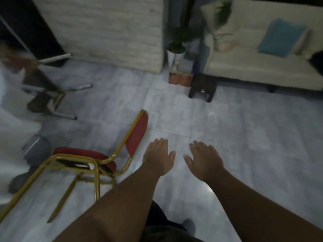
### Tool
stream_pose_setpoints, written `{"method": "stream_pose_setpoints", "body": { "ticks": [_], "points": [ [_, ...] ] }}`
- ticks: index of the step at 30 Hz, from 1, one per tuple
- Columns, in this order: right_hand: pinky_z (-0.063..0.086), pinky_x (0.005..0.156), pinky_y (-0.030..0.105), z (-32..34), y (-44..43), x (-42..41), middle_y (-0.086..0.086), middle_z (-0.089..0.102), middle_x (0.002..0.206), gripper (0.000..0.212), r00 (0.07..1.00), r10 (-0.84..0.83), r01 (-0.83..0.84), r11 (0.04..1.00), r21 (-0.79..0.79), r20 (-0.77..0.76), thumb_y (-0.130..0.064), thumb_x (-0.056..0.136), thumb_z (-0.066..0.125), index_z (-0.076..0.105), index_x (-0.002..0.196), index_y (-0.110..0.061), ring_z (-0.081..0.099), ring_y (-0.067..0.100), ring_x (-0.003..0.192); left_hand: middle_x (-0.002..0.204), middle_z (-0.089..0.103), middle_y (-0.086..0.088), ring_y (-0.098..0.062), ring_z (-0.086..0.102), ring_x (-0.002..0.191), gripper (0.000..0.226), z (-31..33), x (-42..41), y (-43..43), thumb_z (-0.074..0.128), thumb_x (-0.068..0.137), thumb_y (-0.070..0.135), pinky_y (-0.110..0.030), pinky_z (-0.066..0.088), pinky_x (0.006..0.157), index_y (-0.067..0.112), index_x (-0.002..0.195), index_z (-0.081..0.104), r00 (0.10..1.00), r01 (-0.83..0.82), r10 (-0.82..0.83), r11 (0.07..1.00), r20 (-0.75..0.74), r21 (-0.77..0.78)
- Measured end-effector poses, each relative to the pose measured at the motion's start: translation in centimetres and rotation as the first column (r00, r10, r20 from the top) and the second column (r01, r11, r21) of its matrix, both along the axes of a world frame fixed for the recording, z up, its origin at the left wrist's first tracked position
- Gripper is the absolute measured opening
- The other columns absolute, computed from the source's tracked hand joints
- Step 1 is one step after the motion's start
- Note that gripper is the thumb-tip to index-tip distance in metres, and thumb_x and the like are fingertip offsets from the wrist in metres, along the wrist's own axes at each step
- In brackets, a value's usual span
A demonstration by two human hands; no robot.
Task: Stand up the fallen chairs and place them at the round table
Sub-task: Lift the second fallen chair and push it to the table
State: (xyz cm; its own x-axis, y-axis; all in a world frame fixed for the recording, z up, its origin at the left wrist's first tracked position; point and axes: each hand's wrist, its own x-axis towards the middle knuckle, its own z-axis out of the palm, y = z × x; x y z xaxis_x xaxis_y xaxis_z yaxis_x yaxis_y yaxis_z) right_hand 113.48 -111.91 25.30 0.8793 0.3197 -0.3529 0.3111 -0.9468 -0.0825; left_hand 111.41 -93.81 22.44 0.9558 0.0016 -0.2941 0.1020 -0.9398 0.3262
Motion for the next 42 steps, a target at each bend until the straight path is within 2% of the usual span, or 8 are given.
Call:
{"method": "stream_pose_setpoints", "body": {
  "ticks": [6, 10, 15, 23, 27, 31, 37, 42],
  "points": [
    [0.01, 0.125, 0.044, -1.4, 5.6, 10.2, 0.006, 0.02, 0.167, 0.068, 0.964, 0.262, -0.264, 0.963, -0.052, -0.035, -0.054, 0.104, 0.022, 0.022, 0.158, -0.014, 0.015, 0.022, 0.154, 0.165, 0.026, -0.012, -0.031, 0.019, 0.154, 0.065, -2.1, 5.5, 4.3, 0.034, 0.105, 0.048, -0.044, 0.013, 0.127, 0.009, 0.157, 0.025, 0.956, -0.291, 0.288, 0.955, -0.05, -0.053],
    [0.006, 0.126, 0.043, -2.3, 11.5, 17.1, 0.006, 0.012, 0.169, 0.068, 0.917, 0.39, -0.397, 0.913, -0.094, -0.083, -0.053, 0.105, 0.02, 0.016, 0.16, -0.014, 0.009, 0.022, 0.156, 0.167, 0.022, -0.01, -0.029, 0.015, 0.155, 0.066, -4.2, 8.8, 8.9, 0.031, 0.106, 0.049, -0.043, 0.011, 0.128, 0.01, 0.159, 0.021, 0.907, -0.408, 0.399, 0.912, -0.134, -0.051],
    [0.002, 0.126, 0.045, -3.1, 18.9, 23.6, 0.008, 0.008, 0.169, 0.068, 0.793, 0.586, -0.607, 0.785, -0.125, -0.167, -0.053, 0.105, 0.021, 0.012, 0.16, -0.014, 0.005, 0.023, 0.156, 0.168, 0.019, -0.011, -0.03, 0.014, 0.155, 0.068, -6.4, 12.2, 14.5, 0.027, 0.106, 0.051, -0.045, 0.012, 0.127, 0.01, 0.159, 0.018, 0.827, -0.531, 0.504, 0.846, -0.248, -0.052],
    [0.004, 0.126, 0.046, -7.3, 26.7, 32.6, 0.006, 0.013, 0.169, 0.067, 0.609, 0.756, -0.79, 0.607, -0.089, -0.242, -0.054, 0.103, 0.023, 0.018, 0.16, -0.019, 0.009, 0.024, 0.155, 0.159, 0.038, -0.01, -0.029, 0.032, 0.148, 0.065, -10.5, 17.5, 18.4, 0.032, 0.103, 0.052, -0.044, 0.025, 0.123, 0.012, 0.153, 0.033, 0.662, -0.736, 0.7, 0.674, -0.269, -0.058],
    [0.006, 0.125, 0.045, -11.4, 29.3, 37.5, 0.005, 0.02, 0.167, 0.073, 0.478, 0.836, -0.873, 0.484, -0.049, -0.27, -0.054, 0.095, 0.011, 0.023, 0.159, -0.02, 0.014, 0.024, 0.154, 0.163, 0.03, -0.012, -0.03, 0.026, 0.151, 0.067, -14.4, 19.9, 19.2, 0.034, 0.103, 0.052, -0.043, 0.02, 0.125, 0.011, 0.156, 0.025, 0.513, -0.839, 0.773, 0.544, -0.374, -0.027],
    [0.007, 0.126, 0.047, -17.2, 32.0, 42.4, 0.005, 0.017, 0.168, 0.065, 0.392, 0.868, -0.913, 0.407, -0.016, -0.306, -0.047, 0.103, 0.033, 0.019, 0.16, -0.021, 0.014, 0.025, 0.154, 0.167, 0.019, -0.013, -0.031, 0.016, 0.155, 0.069, -18.5, 24.3, 19.8, 0.033, 0.105, 0.05, -0.043, 0.012, 0.126, 0.01, 0.159, 0.017, 0.388, -0.898, 0.791, 0.44, -0.474, -0.001],
    [0.002, 0.123, 0.053, -28.8, 35.4, 47.6, 0.01, 0.004, 0.169, 0.074, 0.347, 0.861, -0.93, 0.367, -0.016, -0.373, -0.051, 0.101, 0.041, 0.004, 0.161, -0.027, 0.002, 0.031, 0.155, 0.166, 0.023, -0.009, -0.028, 0.018, 0.154, 0.073, -27.3, 31.6, 21.0, 0.046, 0.101, 0.048, -0.043, 0.013, 0.125, 0.013, 0.158, 0.018, 0.359, -0.921, 0.812, 0.388, -0.46, -0.033],
    [0.006, 0.121, 0.064, -38.4, 37.4, 50.5, 0.014, 0.01, 0.168, 0.085, 0.175, 0.946, -0.983, 0.184, 0.006, -0.273, -0.053, 0.093, 0.055, 0.009, 0.159, -0.028, 0.008, 0.036, 0.155, 0.167, 0.019, -0.011, -0.03, 0.015, 0.154, 0.092, -35.3, 34.7, 22.1, 0.058, 0.095, 0.047, -0.046, 0.01, 0.128, 0.019, 0.159, 0.0, 0.389, -0.913, 0.873, 0.408, -0.294, 0.003]
  ]
}}
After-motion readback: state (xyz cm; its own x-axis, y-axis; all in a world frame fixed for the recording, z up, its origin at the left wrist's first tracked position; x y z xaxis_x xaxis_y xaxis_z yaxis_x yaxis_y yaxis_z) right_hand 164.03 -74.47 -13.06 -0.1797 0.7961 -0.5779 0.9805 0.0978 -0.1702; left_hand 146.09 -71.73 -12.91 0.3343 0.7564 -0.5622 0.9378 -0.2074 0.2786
